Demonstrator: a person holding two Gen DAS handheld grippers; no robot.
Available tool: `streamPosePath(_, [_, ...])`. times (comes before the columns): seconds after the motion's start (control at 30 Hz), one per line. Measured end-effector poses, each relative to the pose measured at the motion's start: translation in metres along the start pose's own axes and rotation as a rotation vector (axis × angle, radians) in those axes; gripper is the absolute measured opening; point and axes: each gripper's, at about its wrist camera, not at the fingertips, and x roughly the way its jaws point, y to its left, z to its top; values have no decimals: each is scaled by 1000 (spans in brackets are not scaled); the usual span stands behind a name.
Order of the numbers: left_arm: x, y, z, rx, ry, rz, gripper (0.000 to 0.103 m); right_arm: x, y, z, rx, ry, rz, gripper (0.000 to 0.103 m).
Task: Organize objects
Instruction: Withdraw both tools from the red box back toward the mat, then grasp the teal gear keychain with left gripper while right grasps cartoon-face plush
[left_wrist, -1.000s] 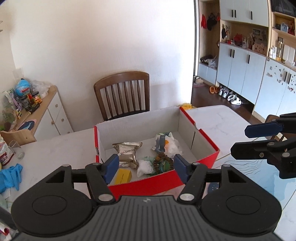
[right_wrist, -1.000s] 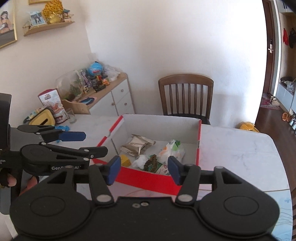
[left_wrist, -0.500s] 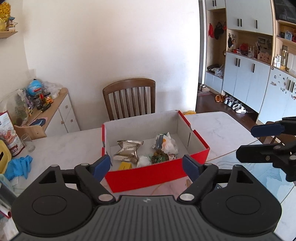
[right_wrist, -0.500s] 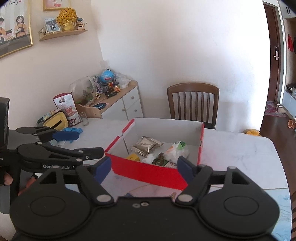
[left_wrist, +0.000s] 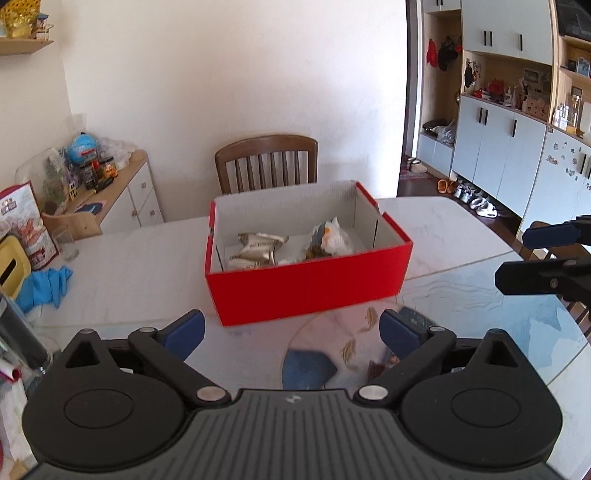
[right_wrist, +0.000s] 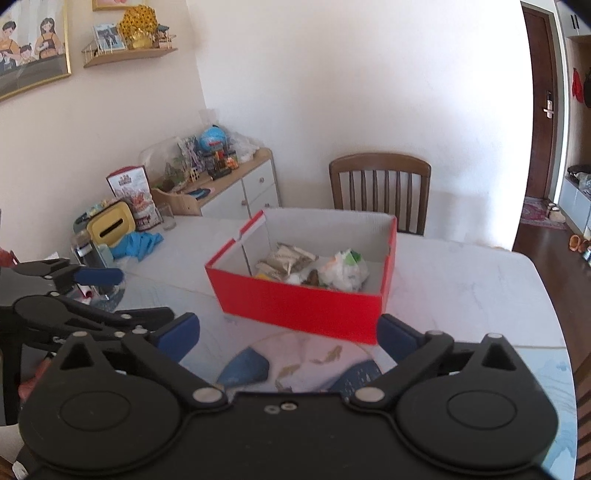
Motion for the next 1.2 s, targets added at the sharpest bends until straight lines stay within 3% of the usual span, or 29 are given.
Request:
streamPosePath(0.63, [22,-19,-98,18,102,-15,103,44,-26,-51,77,135,-92,102])
streamPosePath(1.2, [49,-41,-132,53,112,-4,103,112,-48,-84,103,252,-142,98])
